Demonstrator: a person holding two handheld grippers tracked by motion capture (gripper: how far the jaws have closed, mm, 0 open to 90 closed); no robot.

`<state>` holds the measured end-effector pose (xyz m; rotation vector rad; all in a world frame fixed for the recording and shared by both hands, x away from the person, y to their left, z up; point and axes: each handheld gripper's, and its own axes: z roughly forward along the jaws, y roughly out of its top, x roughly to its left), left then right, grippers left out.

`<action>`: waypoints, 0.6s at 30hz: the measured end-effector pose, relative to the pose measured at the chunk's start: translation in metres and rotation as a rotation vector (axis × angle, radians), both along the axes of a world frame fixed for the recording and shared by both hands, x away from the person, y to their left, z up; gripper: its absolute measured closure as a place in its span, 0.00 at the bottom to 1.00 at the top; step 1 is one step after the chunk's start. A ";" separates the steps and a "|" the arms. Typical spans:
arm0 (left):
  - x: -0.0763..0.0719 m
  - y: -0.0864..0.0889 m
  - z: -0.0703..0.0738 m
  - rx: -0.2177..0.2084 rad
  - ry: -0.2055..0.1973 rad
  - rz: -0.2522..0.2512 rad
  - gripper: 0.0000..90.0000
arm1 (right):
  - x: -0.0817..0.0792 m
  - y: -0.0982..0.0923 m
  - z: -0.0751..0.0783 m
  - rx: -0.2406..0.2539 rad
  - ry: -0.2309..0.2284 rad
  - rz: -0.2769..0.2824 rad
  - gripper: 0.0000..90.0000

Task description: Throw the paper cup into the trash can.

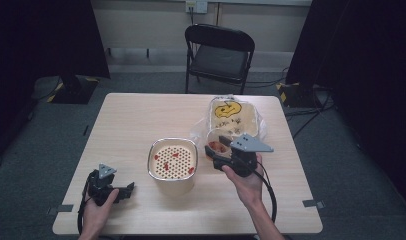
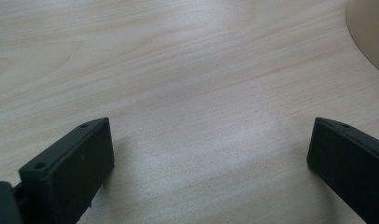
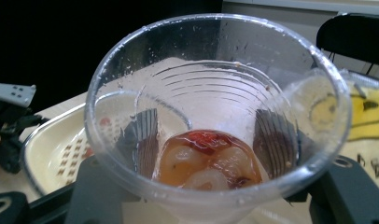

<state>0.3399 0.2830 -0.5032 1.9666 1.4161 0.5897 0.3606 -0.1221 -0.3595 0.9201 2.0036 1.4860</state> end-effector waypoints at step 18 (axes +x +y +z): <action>0.000 0.000 0.000 0.000 0.000 0.000 0.00 | 0.034 0.044 0.022 -0.209 -0.190 -0.041 0.46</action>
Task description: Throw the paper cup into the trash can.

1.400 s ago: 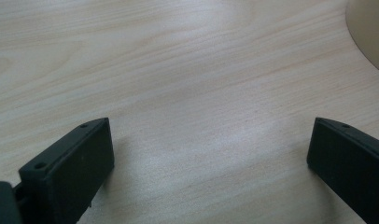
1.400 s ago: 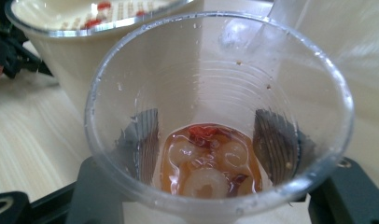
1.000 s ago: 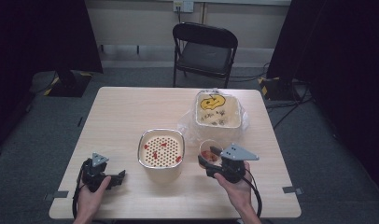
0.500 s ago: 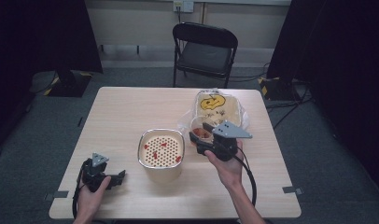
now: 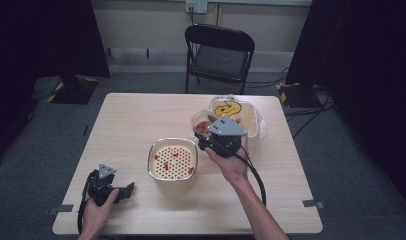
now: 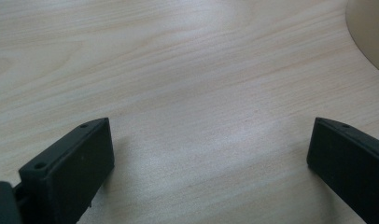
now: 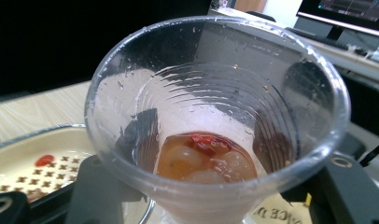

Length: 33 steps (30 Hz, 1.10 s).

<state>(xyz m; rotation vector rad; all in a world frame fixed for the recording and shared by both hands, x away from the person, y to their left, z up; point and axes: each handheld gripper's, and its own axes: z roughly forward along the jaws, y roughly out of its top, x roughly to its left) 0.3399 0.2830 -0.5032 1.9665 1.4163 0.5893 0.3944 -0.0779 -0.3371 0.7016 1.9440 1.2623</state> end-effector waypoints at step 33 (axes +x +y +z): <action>0.000 0.000 0.000 0.000 0.000 0.000 0.00 | -0.015 0.067 -0.017 -0.789 -0.364 -0.037 0.49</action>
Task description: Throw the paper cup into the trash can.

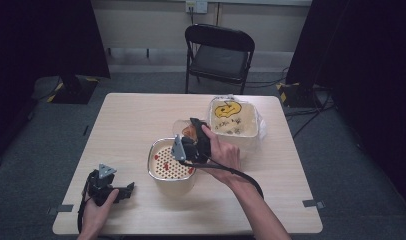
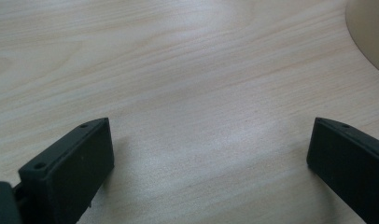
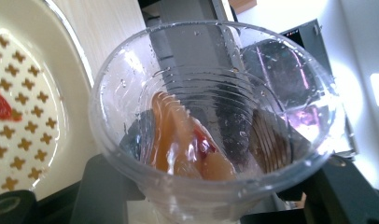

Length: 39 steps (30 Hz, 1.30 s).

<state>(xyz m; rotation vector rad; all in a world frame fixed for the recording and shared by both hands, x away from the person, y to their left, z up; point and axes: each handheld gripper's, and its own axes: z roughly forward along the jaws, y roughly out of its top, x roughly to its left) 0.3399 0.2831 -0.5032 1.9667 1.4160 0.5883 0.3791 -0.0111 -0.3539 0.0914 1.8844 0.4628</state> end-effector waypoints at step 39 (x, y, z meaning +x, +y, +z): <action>0.000 0.000 0.000 0.000 0.000 0.000 0.00 | -0.021 0.015 -0.028 -0.717 -0.476 0.038 0.50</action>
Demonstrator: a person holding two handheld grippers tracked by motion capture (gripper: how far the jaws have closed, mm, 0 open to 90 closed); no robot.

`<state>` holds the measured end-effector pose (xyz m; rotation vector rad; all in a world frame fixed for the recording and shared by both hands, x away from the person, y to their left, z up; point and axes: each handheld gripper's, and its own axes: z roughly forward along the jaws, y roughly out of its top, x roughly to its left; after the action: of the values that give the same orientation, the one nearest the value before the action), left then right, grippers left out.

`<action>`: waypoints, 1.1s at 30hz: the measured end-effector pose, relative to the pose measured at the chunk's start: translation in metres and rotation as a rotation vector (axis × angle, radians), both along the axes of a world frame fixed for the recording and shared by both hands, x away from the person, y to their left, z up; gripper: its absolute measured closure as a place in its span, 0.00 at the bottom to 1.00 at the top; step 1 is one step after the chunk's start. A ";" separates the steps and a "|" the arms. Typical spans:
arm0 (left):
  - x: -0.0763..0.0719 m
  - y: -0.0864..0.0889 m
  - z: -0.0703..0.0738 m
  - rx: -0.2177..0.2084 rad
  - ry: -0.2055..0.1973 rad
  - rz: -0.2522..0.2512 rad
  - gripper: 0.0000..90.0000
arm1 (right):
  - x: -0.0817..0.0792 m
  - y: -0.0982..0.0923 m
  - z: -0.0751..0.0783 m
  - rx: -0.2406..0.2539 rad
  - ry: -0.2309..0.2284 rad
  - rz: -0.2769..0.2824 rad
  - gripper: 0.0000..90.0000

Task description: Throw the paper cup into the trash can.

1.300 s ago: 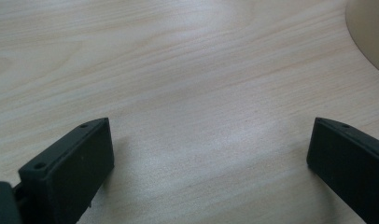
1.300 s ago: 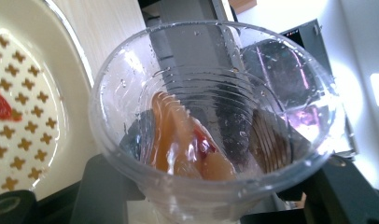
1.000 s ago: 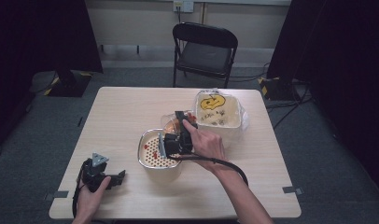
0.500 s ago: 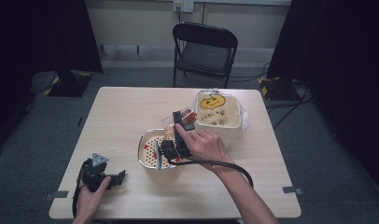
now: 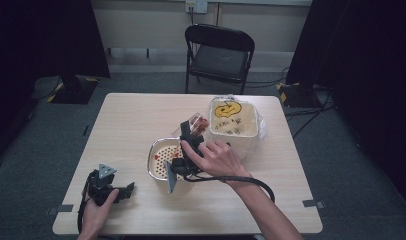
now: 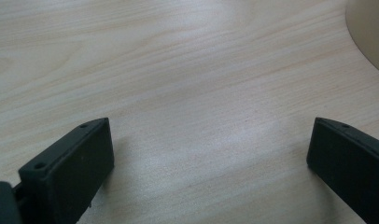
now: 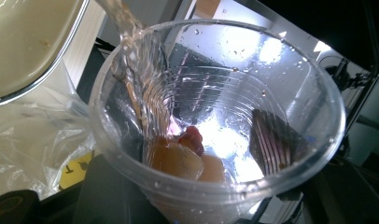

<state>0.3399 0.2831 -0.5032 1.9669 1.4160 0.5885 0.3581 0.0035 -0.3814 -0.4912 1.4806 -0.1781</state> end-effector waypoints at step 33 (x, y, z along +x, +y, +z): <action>0.000 0.000 0.000 -0.001 -0.001 0.000 0.00 | -0.012 0.000 -0.007 -0.358 -0.191 0.028 0.53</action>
<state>0.3400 0.2831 -0.5032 1.9653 1.4161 0.5884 0.3464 0.0031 -0.3888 -0.7607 1.2574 -0.4606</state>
